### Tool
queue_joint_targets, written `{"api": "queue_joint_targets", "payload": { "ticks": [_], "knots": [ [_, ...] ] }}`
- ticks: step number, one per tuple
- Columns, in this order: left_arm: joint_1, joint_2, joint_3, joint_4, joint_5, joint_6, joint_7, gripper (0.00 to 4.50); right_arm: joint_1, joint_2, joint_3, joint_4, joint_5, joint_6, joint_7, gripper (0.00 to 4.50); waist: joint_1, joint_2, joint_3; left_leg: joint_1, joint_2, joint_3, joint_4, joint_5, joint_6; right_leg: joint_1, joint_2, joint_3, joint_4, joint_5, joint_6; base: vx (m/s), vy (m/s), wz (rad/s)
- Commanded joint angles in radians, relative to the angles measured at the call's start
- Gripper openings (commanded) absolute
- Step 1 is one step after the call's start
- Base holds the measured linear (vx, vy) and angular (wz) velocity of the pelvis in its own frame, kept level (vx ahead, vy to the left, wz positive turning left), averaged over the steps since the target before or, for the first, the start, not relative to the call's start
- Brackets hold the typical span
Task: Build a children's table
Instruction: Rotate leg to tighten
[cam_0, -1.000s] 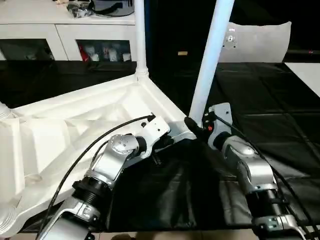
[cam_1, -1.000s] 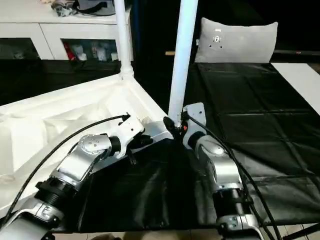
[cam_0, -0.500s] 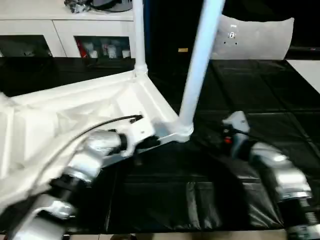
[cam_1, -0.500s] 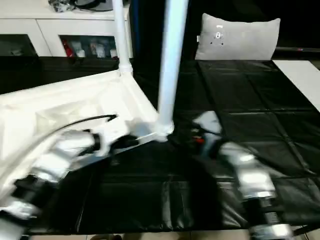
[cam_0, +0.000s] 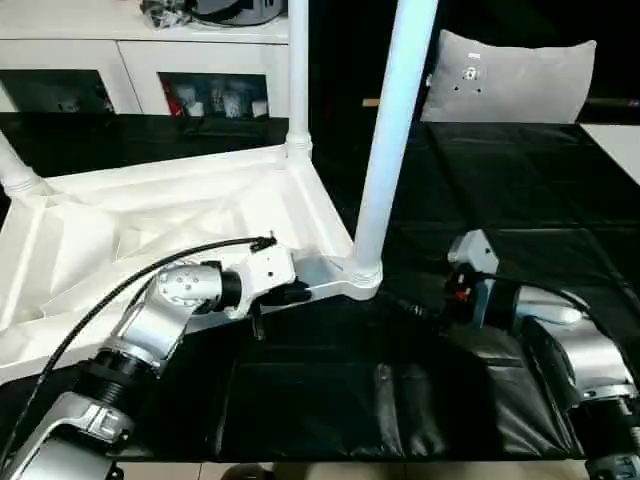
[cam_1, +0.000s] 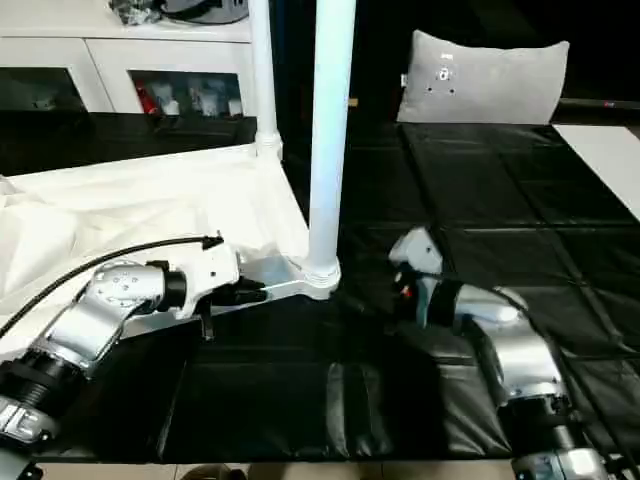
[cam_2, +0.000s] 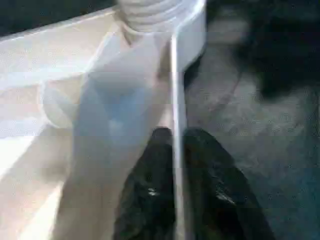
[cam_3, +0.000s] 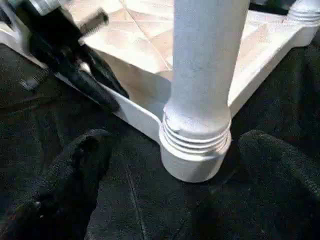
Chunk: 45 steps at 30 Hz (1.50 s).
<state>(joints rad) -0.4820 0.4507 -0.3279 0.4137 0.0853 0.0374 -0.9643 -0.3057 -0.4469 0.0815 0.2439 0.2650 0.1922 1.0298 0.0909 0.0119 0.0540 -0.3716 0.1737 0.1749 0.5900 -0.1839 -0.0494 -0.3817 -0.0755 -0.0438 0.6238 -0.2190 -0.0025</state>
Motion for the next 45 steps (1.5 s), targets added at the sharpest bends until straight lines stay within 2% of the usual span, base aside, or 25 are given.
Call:
{"api": "queue_joint_targets", "payload": {
  "ticks": [1,8,9,14,21,26,27,29,32,34,37,38,40,42,45],
  "knots": [
    [0.015,0.003,-0.008,0.015,0.021,0.070,0.022,0.61,0.010,-0.007,-0.005,-0.032,0.010,0.005,0.014,4.50,0.001,-0.001,-0.047,0.014,0.058,-0.021,-0.083,-0.278,0.016,0.029,-0.074,0.045,-0.090,-0.238,-0.211,0.000,0.000,0.00],
    [0.019,-0.007,-0.002,0.019,0.002,0.046,0.009,0.61,0.029,-0.017,0.012,-0.060,0.037,0.029,0.053,4.50,0.002,-0.001,-0.047,0.012,0.058,-0.023,-0.084,-0.277,0.024,0.028,-0.073,0.044,-0.093,-0.246,-0.208,0.000,0.000,0.00],
    [0.019,-0.008,-0.001,0.019,0.001,0.045,0.009,0.33,0.030,-0.018,0.013,-0.061,0.038,0.031,0.056,4.50,0.002,-0.001,-0.046,0.011,0.058,-0.023,-0.084,-0.279,0.024,0.029,-0.074,0.045,-0.094,-0.247,-0.208,0.000,0.000,0.00],
    [0.026,-0.012,-0.002,0.014,-0.007,0.036,0.004,0.04,0.042,-0.056,0.040,-0.085,0.034,0.062,0.109,4.50,0.005,-0.001,-0.048,0.010,0.059,-0.023,-0.084,-0.275,0.027,0.030,-0.075,0.045,-0.093,-0.235,-0.210,0.000,0.000,0.00],
    [0.027,-0.010,-0.007,0.033,0.011,-0.008,0.022,0.04,0.045,-0.075,0.048,-0.102,0.039,0.083,0.135,4.50,0.004,-0.002,-0.048,0.010,0.059,-0.023,-0.083,-0.274,0.029,0.030,-0.075,0.045,-0.094,-0.237,-0.211,0.000,0.000,0.00],
    [0.030,-0.006,-0.015,0.033,0.017,-0.040,0.010,0.04,0.039,-0.076,0.045,-0.094,0.040,0.078,0.125,4.50,0.005,-0.003,-0.048,0.011,0.059,-0.023,-0.084,-0.274,0.027,0.029,-0.077,0.046,-0.096,-0.258,-0.205,0.000,0.000,0.00],
    [0.036,0.008,-0.031,0.029,0.022,-0.109,-0.017,0.04,0.024,-0.069,0.032,-0.070,0.025,0.057,0.097,4.50,0.007,-0.002,-0.048,0.010,0.060,-0.025,-0.084,-0.269,0.028,0.027,-0.078,0.045,-0.097,-0.256,-0.202,0.000,0.000,0.00],
    [0.043,0.017,-0.042,0.019,0.007,-0.166,-0.067,0.04,-0.004,-0.067,0.026,-0.028,-0.009,0.027,0.061,4.50,0.005,-0.001,-0.051,0.010,0.059,-0.023,-0.084,-0.260,0.023,0.028,-0.076,0.045,-0.092,-0.228,-0.205,0.000,0.000,0.00],
    [0.049,0.021,-0.049,0.005,-0.011,-0.176,-0.110,0.04,-0.023,-0.068,0.024,-0.004,-0.017,0.018,0.060,4.50,0.004,-0.002,-0.055,0.010,0.058,-0.020,-0.080,-0.236,0.023,0.030,-0.076,0.044,-0.087,-0.185,-0.222,0.000,0.000,0.00],
    [0.052,0.025,-0.058,-0.006,-0.024,-0.188,-0.151,0.04,-0.037,-0.070,0.027,0.010,-0.021,0.010,0.066,4.50,0.008,-0.003,-0.058,0.012,0.060,-0.018,-0.076,-0.203,0.040,0.033,-0.075,0.044,-0.078,-0.110,-0.241,0.000,0.000,0.00],
    [0.056,0.033,-0.072,-0.016,-0.029,-0.203,-0.186,0.04,-0.052,-0.072,0.033,0.025,-0.020,0.000,0.083,4.50,0.016,0.001,-0.060,0.011,0.059,-0.015,-0.072,-0.167,0.053,0.034,-0.072,0.042,-0.071,-0.056,-0.254,0.000,0.000,0.00],
    [0.060,0.043,-0.090,-0.020,-0.034,-0.219,-0.228,0.04,-0.071,-0.073,0.042,0.044,0.004,0.010,0.132,4.50,0.017,-0.004,-0.061,0.012,0.060,-0.014,-0.071,-0.171,0.056,0.034,-0.072,0.041,-0.071,-0.055,-0.256,0.000,0.000,0.00],
    [0.061,0.045,-0.095,-0.020,-0.037,-0.226,-0.243,0.00,-0.077,-0.073,0.045,0.051,0.012,0.013,0.149,4.33,0.025,0.000,-0.060,0.013,0.062,-0.013,-0.071,-0.180,0.060,0.033,-0.074,0.041,-0.072,-0.067,-0.261,0.000,0.000,0.00],
    [0.071,0.042,-0.094,-0.050,-0.066,-0.191,-0.291,0.00,-0.082,-0.086,0.070,0.041,0.047,0.062,0.234,4.12,0.030,-0.002,-0.059,0.014,0.064,-0.012,-0.073,-0.192,0.059,0.032,-0.074,0.041,-0.072,-0.089,-0.261,0.000,0.000,0.00],
    [0.075,0.040,-0.093,-0.069,-0.083,-0.166,-0.315,0.00,-0.085,-0.090,0.079,0.037,0.056,0.082,0.263,3.85,0.037,-0.005,-0.058,0.016,0.066,-0.012,-0.075,-0.206,0.049,0.032,-0.075,0.042,-0.074,-0.128,-0.255,0.000,0.000,0.00]
  ]
}}
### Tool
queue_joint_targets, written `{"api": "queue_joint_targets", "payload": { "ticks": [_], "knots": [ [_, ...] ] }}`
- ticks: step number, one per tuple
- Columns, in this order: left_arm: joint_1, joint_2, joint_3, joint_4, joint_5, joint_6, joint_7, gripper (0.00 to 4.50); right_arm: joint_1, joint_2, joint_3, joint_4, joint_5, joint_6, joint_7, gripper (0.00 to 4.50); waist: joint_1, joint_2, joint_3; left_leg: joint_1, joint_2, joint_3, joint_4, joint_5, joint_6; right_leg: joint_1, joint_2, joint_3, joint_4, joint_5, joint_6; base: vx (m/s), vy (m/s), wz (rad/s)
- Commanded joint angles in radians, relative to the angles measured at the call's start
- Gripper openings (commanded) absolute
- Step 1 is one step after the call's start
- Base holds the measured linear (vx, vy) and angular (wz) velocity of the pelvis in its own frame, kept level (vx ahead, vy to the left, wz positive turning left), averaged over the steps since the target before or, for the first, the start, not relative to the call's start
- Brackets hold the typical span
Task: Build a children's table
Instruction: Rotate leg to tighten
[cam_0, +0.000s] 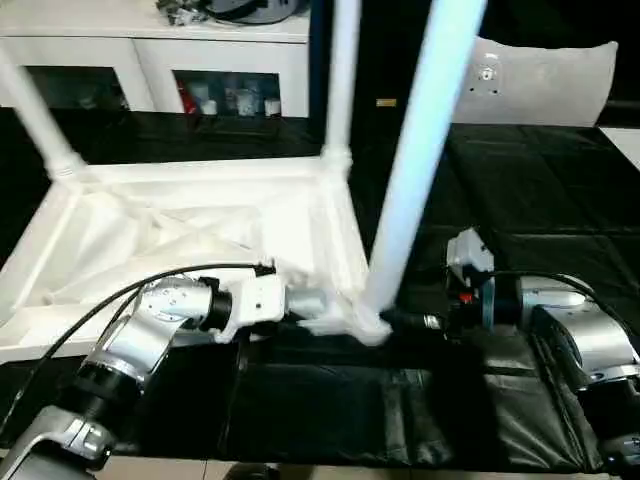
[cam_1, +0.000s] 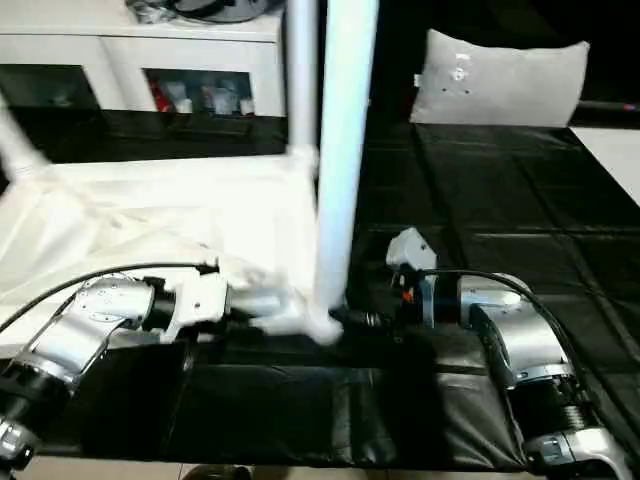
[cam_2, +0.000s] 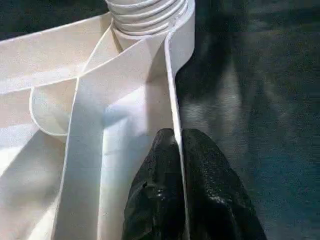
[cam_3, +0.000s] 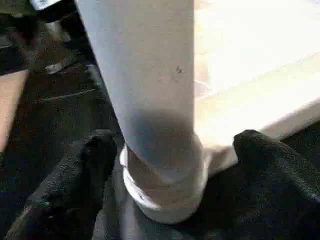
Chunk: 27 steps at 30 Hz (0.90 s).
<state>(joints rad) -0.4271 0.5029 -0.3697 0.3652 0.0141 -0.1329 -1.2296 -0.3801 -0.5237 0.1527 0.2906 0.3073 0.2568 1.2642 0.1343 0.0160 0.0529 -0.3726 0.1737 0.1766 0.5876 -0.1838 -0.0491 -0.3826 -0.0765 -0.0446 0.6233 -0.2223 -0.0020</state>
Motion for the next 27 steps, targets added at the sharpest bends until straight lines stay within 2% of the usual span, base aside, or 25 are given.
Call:
{"api": "queue_joint_targets", "payload": {
  "ticks": [1,2,4,5,10,16,21,23,26,27],
  "knots": [
    [0.021,-0.013,-0.052,-0.023,-0.014,0.007,-0.053,0.00,-0.012,-0.013,0.008,-0.008,0.014,0.019,0.032,3.76,-0.004,-0.008,-0.057,0.017,0.065,-0.014,-0.072,-0.206,0.048,0.032,-0.075,0.043,-0.073,-0.131,-0.254,0.000,0.000,0.00],
    [0.022,-0.011,-0.056,-0.027,-0.017,0.012,-0.061,0.00,-0.019,-0.009,0.008,0.002,0.010,0.019,0.037,3.59,-0.002,-0.008,-0.056,0.016,0.065,-0.014,-0.073,-0.210,0.044,0.031,-0.076,0.044,-0.075,-0.146,-0.248,0.000,0.000,0.00],
    [0.022,-0.009,-0.061,-0.028,-0.019,0.015,-0.067,0.00,-0.028,-0.006,0.009,0.018,0.006,0.017,0.043,3.59,0.003,-0.009,-0.056,0.018,0.064,-0.014,-0.073,-0.214,0.037,0.030,-0.077,0.045,-0.077,-0.166,-0.243,0.000,0.000,0.00],
    [0.021,-0.010,-0.062,-0.025,-0.019,0.013,-0.070,0.00,-0.034,-0.005,0.011,0.029,0.004,0.014,0.050,3.39,0.003,-0.010,-0.057,0.017,0.064,-0.014,-0.072,-0.210,0.034,0.031,-0.077,0.045,-0.076,-0.165,-0.240,0.000,0.000,0.00],
    [0.022,-0.014,-0.057,-0.027,-0.014,0.022,-0.079,0.00,-0.040,-0.008,0.016,0.035,0.011,0.027,0.067,3.06,0.003,-0.010,-0.060,0.015,0.063,-0.014,-0.070,-0.182,0.042,0.032,-0.074,0.044,-0.071,-0.120,-0.240,0.000,0.000,0.00],
    [0.018,-0.012,-0.059,-0.015,0.004,0.025,-0.065,0.00,-0.034,-0.002,0.023,0.030,0.011,0.036,0.080,2.43,0.003,-0.011,-0.059,0.015,0.062,-0.015,-0.070,-0.189,0.042,0.033,-0.075,0.043,-0.073,-0.145,-0.237,0.000,0.000,0.00],
    [0.017,-0.026,-0.045,-0.011,-0.009,0.050,-0.050,0.00,-0.020,0.007,0.022,0.014,0.018,0.047,0.083,2.07,0.003,-0.012,-0.059,0.015,0.061,-0.014,-0.068,-0.183,0.042,0.033,-0.075,0.044,-0.073,-0.144,-0.237,0.000,0.000,0.00],
    [0.017,-0.037,-0.037,-0.018,-0.019,0.083,-0.040,0.00,-0.004,0.015,0.018,-0.008,0.034,0.061,0.080,2.07,0.003,-0.012,-0.058,0.015,0.061,-0.014,-0.070,-0.188,0.041,0.033,-0.074,0.044,-0.075,-0.160,-0.234,0.000,0.000,0.00],
    [0.012,-0.054,-0.029,-0.025,-0.015,0.122,-0.005,0.00,0.013,0.043,0.008,-0.029,0.037,0.067,0.023,2.00,0.001,-0.012,-0.056,0.015,0.062,-0.016,-0.074,-0.203,0.032,0.032,-0.076,0.045,-0.078,-0.189,-0.224,0.000,0.000,0.00],
    [-0.002,-0.080,-0.018,-0.015,0.010,0.167,0.069,0.00,0.020,0.095,0.003,-0.038,-0.007,0.074,-0.114,2.00,-0.003,-0.006,-0.056,0.017,0.062,-0.017,-0.076,-0.211,0.023,0.029,-0.074,0.046,-0.079,-0.195,-0.221,0.000,0.000,0.00]
  ]
}}
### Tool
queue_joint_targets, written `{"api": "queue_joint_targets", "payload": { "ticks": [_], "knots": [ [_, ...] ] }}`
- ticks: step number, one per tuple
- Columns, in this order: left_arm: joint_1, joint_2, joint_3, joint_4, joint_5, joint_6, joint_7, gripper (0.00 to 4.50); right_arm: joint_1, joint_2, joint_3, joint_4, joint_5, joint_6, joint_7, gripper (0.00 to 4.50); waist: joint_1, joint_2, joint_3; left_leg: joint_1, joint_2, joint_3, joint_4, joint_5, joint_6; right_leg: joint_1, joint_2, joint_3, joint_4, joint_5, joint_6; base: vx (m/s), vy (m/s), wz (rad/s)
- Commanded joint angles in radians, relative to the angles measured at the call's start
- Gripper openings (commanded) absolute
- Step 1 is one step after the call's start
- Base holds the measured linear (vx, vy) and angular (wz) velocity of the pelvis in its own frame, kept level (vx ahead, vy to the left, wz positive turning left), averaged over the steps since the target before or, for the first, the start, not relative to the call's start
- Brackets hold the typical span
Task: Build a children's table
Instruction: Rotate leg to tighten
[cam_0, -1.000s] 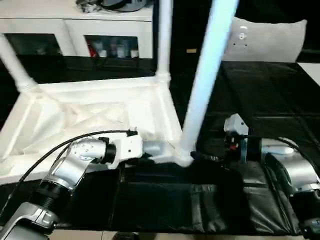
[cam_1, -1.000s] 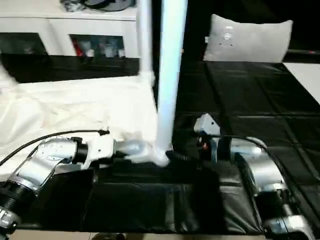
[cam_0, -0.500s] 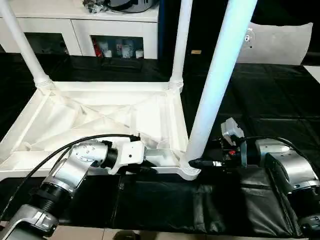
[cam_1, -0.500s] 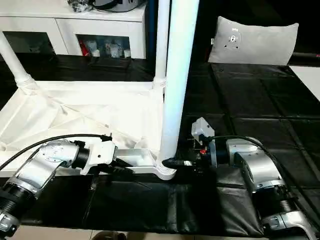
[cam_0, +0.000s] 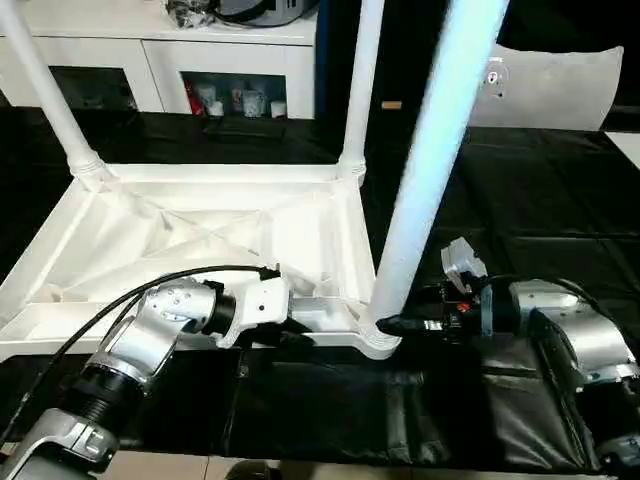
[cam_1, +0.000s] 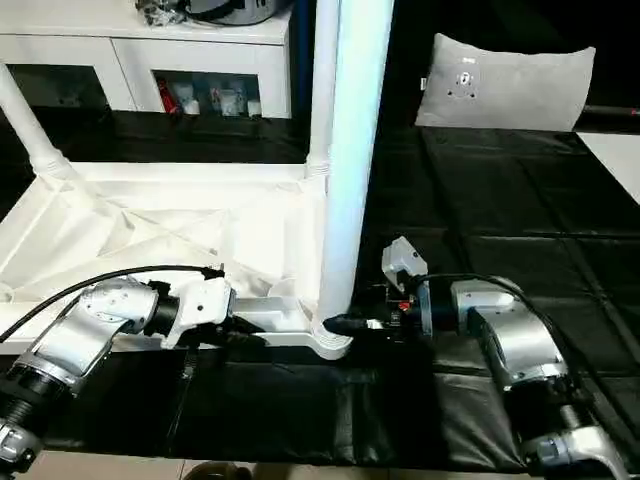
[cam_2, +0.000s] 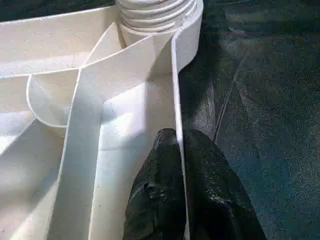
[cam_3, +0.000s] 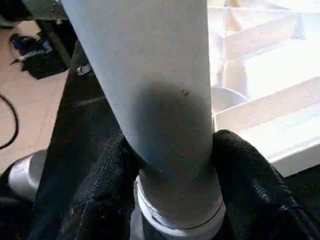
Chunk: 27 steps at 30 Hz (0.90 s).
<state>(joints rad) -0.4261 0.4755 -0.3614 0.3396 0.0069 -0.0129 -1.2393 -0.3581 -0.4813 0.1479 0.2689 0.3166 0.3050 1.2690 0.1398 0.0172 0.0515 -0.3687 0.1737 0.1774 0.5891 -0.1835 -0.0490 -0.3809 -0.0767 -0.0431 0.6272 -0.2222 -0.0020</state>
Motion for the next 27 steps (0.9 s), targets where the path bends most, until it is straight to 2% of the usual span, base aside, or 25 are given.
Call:
{"api": "queue_joint_targets", "payload": {
  "ticks": [1,3,4,5,6,8,9,10,11,12,14,15,16,17,19,20,21,24,25,27],
  "knots": [
    [-0.011,-0.070,-0.018,0.016,0.025,0.079,0.116,0.00,-0.002,0.082,0.003,-0.017,-0.031,0.041,-0.185,1.99,-0.011,-0.009,-0.052,0.014,0.061,-0.018,-0.078,-0.221,0.017,0.025,-0.073,0.045,-0.085,-0.209,-0.219,0.000,0.000,0.00],
    [-0.022,-0.094,-0.007,0.020,0.028,0.122,0.160,0.00,-0.001,0.121,-0.006,-0.019,-0.043,0.063,-0.265,1.97,-0.018,-0.008,-0.050,0.017,0.055,-0.023,-0.081,-0.268,-0.014,0.026,-0.080,0.045,-0.096,-0.338,-0.190,0.000,0.000,0.00],
    [-0.031,-0.124,-0.002,0.014,0.030,0.176,0.196,0.00,-0.002,0.164,-0.014,-0.016,-0.055,0.095,-0.345,1.97,-0.023,-0.009,-0.048,0.014,0.055,-0.023,-0.084,-0.273,-0.018,0.028,-0.079,0.045,-0.097,-0.355,-0.181,0.000,0.000,0.00],
    [-0.037,-0.144,0.002,0.010,0.032,0.212,0.220,0.00,-0.004,0.193,-0.019,-0.014,-0.064,0.117,-0.401,1.96,-0.031,-0.008,-0.047,0.017,0.055,-0.024,-0.086,-0.284,-0.028,0.021,-0.076,0.046,-0.098,-0.370,-0.175,0.000,0.000,0.00],
    [-0.043,-0.163,0.004,0.008,0.035,0.239,0.241,0.00,-0.005,0.216,-0.020,-0.012,-0.076,0.132,-0.444,1.96,-0.038,-0.006,-0.046,0.017,0.054,-0.027,-0.087,-0.302,-0.033,0.022,-0.077,0.045,-0.101,-0.391,-0.167,0.000,0.000,0.00],
    [-0.077,-0.252,0.019,0.022,0.055,0.312,0.361,0.00,-0.031,0.306,-0.042,0.023,-0.114,0.183,-0.618,1.95,-0.052,-0.007,-0.046,0.018,0.052,-0.028,-0.088,-0.319,-0.046,0.019,-0.076,0.045,-0.105,-0.409,-0.155,0.000,0.000,0.00],
    [-0.079,-0.257,0.021,0.023,0.056,0.316,0.369,0.00,-0.032,0.312,-0.044,0.026,-0.115,0.186,-0.628,1.95,-0.052,-0.007,-0.046,0.018,0.052,-0.028,-0.088,-0.319,-0.046,0.019,-0.076,0.045,-0.105,-0.409,-0.155,0.000,0.000,0.00],
    [-0.099,-0.308,0.033,0.040,0.059,0.348,0.434,0.00,-0.053,0.357,-0.067,0.053,-0.127,0.197,-0.719,1.95,-0.058,-0.007,-0.046,0.015,0.051,-0.030,-0.089,-0.317,-0.047,0.020,-0.075,0.045,-0.105,-0.410,-0.152,0.000,0.000,0.00],
    [-0.105,-0.324,0.037,0.046,0.059,0.355,0.453,0.00,-0.061,0.370,-0.074,0.062,-0.132,0.197,-0.748,1.95,-0.060,-0.007,-0.047,0.018,0.049,-0.028,-0.087,-0.318,-0.046,0.017,-0.075,0.045,-0.110,-0.414,-0.147,0.000,0.000,0.00],
    [-0.116,-0.348,0.040,0.057,0.067,0.354,0.483,0.00,-0.069,0.390,-0.081,0.075,-0.140,0.187,-0.786,1.95,-0.061,-0.010,-0.049,0.016,0.049,-0.028,-0.086,-0.308,-0.040,0.019,-0.075,0.046,-0.111,-0.404,-0.144,0.000,0.000,0.00],
    [-0.122,-0.363,0.041,0.063,0.073,0.351,0.502,0.00,-0.074,0.403,-0.085,0.082,-0.145,0.180,-0.809,1.95,-0.061,-0.009,-0.050,0.012,0.049,-0.026,-0.086,-0.281,-0.027,0.020,-0.074,0.047,-0.110,-0.358,-0.142,0.000,0.000,0.00],
    [-0.131,-0.378,0.034,0.067,0.093,0.334,0.525,0.00,-0.072,0.418,-0.081,0.078,-0.158,0.157,-0.830,2.30,-0.060,-0.007,-0.052,0.012,0.049,-0.026,-0.085,-0.274,-0.023,0.021,-0.074,0.048,-0.108,-0.340,-0.144,0.000,0.000,0.00],
    [-0.134,-0.372,0.027,0.070,0.108,0.326,0.528,0.00,-0.068,0.421,-0.085,0.072,-0.153,0.136,-0.825,2.51,-0.060,-0.006,-0.054,0.010,0.049,-0.024,-0.084,-0.256,-0.013,0.023,-0.072,0.048,-0.105,-0.292,-0.148,0.000,0.000,0.00],
    [-0.137,-0.359,0.021,0.076,0.123,0.316,0.528,0.00,-0.063,0.421,-0.093,0.061,-0.142,0.124,-0.813,2.51,-0.058,-0.002,-0.055,0.010,0.049,-0.024,-0.082,-0.250,-0.011,0.023,-0.072,0.048,-0.103,-0.276,-0.152,0.000,0.000,0.00],
    [-0.140,-0.344,0.018,0.083,0.140,0.312,0.529,0.00,-0.056,0.421,-0.103,0.045,-0.133,0.115,-0.795,2.67,-0.056,-0.003,-0.058,0.007,0.050,-0.022,-0.080,-0.229,0.001,0.026,-0.070,0.048,-0.099,-0.223,-0.160,0.000,0.000,0.00],
    [-0.141,-0.335,0.021,0.085,0.143,0.311,0.526,0.00,-0.052,0.414,-0.103,0.034,-0.132,0.111,-0.781,2.90,-0.054,-0.002,-0.058,0.007,0.049,-0.021,-0.080,-0.220,0.005,0.027,-0.070,0.047,-0.098,-0.206,-0.166,0.000,0.000,0.00],
    [-0.141,-0.330,0.023,0.085,0.142,0.308,0.523,0.00,-0.049,0.409,-0.104,0.031,-0.131,0.107,-0.774,2.90,-0.053,-0.002,-0.059,0.007,0.049,-0.021,-0.080,-0.214,0.006,0.028,-0.070,0.047,-0.097,-0.197,-0.168,0.000,0.000,0.00],
    [-0.136,-0.297,0.026,0.089,0.142,0.272,0.492,0.00,-0.035,0.375,-0.109,0.015,-0.129,0.079,-0.737,3.14,-0.051,-0.001,-0.061,0.006,0.051,-0.021,-0.080,-0.196,0.017,0.032,-0.069,0.044,-0.094,-0.152,-0.177,0.000,0.000,0.00],
    [-0.121,-0.255,0.018,0.090,0.144,0.233,0.448,0.00,-0.020,0.337,-0.117,-0.007,-0.113,0.062,-0.688,3.14,-0.049,-0.001,-0.062,0.006,0.051,-0.020,-0.079,-0.192,0.022,0.033,-0.069,0.043,-0.094,-0.138,-0.176,0.000,0.000,0.00],
    [-0.101,-0.227,0.031,0.085,0.116,0.191,0.391,0.00,-0.004,0.290,-0.122,-0.037,-0.087,0.054,-0.615,3.30,-0.049,-0.002,-0.063,0.005,0.051,-0.020,-0.078,-0.179,0.032,0.036,-0.070,0.043,-0.091,-0.117,-0.180,0.000,0.000,0.00]
  ]
}}
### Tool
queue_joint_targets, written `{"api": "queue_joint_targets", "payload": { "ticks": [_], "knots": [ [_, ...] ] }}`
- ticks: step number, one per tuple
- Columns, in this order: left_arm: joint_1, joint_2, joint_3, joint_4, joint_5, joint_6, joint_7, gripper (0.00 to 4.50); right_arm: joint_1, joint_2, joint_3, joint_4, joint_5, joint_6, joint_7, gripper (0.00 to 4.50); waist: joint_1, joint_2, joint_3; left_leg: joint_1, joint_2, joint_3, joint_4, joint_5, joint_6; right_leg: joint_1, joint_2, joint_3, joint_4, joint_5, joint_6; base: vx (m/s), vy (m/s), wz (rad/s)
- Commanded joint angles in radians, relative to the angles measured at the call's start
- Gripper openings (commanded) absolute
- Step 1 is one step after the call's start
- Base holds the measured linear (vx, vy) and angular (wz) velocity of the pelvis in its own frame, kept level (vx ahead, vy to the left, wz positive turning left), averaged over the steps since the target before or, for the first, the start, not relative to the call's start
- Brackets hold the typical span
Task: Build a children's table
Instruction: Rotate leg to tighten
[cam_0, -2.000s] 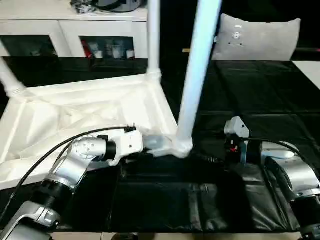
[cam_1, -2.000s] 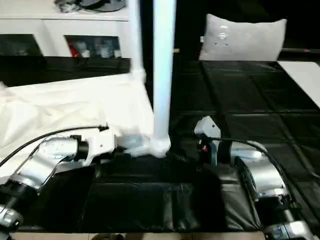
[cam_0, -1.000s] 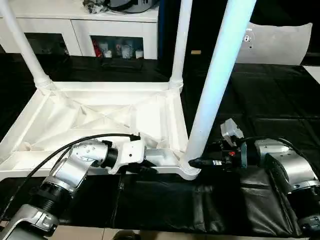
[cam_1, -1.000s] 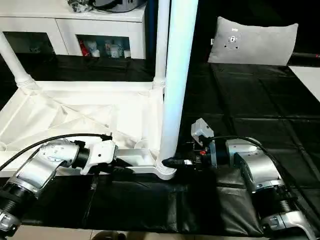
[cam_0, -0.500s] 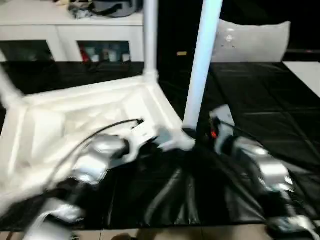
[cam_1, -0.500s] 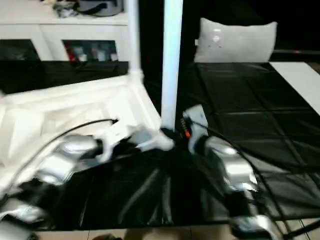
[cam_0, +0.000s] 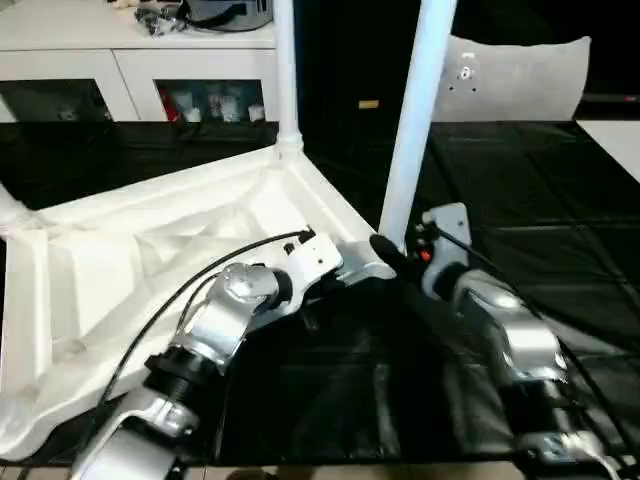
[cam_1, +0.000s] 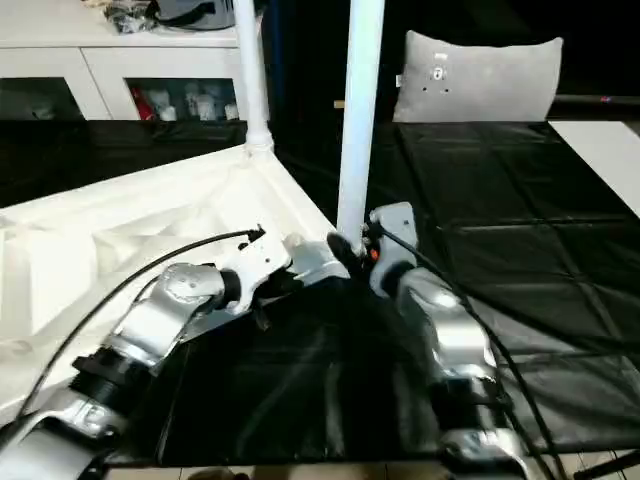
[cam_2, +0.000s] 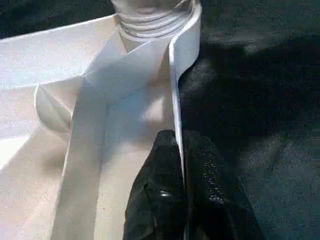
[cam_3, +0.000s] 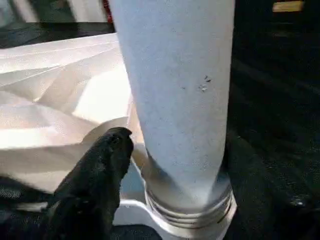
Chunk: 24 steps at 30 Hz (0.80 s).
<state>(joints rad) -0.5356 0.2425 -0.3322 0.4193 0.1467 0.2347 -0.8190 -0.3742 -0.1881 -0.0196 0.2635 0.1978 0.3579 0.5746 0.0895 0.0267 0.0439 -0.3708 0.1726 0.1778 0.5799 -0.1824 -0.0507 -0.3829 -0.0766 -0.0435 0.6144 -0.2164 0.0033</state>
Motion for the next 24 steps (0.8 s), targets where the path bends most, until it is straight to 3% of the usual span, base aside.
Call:
{"api": "queue_joint_targets", "payload": {
  "ticks": [1,6,10,16,17,24],
  "knots": [
    [0.016,0.018,0.009,0.002,-0.035,-0.067,-0.049,0.00,0.019,-0.030,0.046,-0.044,0.038,-0.008,0.120,3.42,0.002,-0.011,-0.056,0.006,0.052,-0.020,-0.067,-0.165,0.041,0.040,-0.070,0.043,-0.076,-0.091,-0.192,0.000,0.000,0.00],
    [0.040,0.075,0.006,-0.009,-0.073,-0.140,-0.163,0.00,0.024,-0.145,0.057,-0.047,0.036,-0.047,0.277,3.86,0.003,-0.013,-0.058,0.006,0.053,-0.017,-0.060,-0.129,0.070,0.042,-0.070,0.040,-0.067,-0.026,-0.230,0.000,0.000,0.00],
    [0.060,0.129,-0.007,-0.025,-0.123,-0.191,-0.299,0.00,0.001,-0.233,0.077,-0.022,0.017,-0.102,0.388,4.26,0.008,-0.014,-0.056,0.007,0.055,-0.016,-0.060,-0.138,0.078,0.040,-0.072,0.039,-0.069,-0.059,-0.241,0.000,0.000,0.00],
    [0.079,0.187,-0.025,-0.035,-0.147,-0.234,-0.418,0.00,-0.022,-0.293,0.101,0.004,0.048,-0.134,0.540,4.26,0.011,-0.016,-0.054,0.009,0.059,-0.014,-0.061,-0.166,0.076,0.038,-0.073,0.038,-0.069,-0.113,-0.249,0.000,0.000,0.00],
    [0.082,0.198,-0.027,-0.041,-0.153,-0.235,-0.441,0.00,-0.022,-0.305,0.114,0.001,0.057,-0.136,0.588,3.92,0.016,-0.020,-0.054,0.009,0.061,-0.013,-0.061,-0.162,0.080,0.038,-0.072,0.039,-0.067,-0.113,-0.250,0.000,0.000,0.00],
    [0.094,0.232,-0.046,-0.053,-0.167,-0.253,-0.523,0.00,-0.037,-0.326,0.168,0.023,0.097,-0.120,0.749,3.44,0.025,-0.019,-0.054,0.012,0.064,-0.013,-0.060,-0.164,0.082,0.033,-0.073,0.038,-0.064,-0.112,-0.265,0.000,0.000,0.00]
  ]
}}
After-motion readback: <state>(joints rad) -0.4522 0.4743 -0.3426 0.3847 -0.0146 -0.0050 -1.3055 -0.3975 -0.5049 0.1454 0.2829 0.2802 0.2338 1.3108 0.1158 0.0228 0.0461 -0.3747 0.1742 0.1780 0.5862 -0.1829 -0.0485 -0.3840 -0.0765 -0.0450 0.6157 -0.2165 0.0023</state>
